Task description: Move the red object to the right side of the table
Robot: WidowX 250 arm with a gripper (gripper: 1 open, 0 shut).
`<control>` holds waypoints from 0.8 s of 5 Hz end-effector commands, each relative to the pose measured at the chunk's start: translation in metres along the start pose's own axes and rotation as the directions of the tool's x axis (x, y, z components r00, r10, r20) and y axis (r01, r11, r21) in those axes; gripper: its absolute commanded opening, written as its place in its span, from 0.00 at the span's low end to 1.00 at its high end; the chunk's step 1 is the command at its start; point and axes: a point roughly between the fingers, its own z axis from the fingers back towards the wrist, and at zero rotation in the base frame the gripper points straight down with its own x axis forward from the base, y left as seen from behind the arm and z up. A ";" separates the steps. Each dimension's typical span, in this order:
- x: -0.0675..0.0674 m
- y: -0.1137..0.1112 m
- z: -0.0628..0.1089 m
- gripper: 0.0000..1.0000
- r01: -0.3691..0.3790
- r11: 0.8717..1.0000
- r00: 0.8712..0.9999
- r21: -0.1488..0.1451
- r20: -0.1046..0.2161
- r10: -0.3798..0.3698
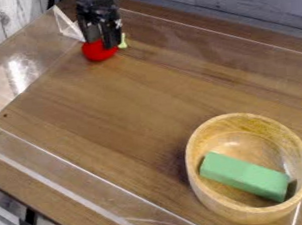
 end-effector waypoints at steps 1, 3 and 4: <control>0.003 0.008 0.025 1.00 -0.084 0.996 0.994 0.010 0.068 0.083; 0.002 0.022 0.016 1.00 -0.115 0.993 0.991 -0.005 0.062 0.115; 0.004 0.027 0.012 1.00 -0.099 0.995 0.994 -0.010 0.054 0.100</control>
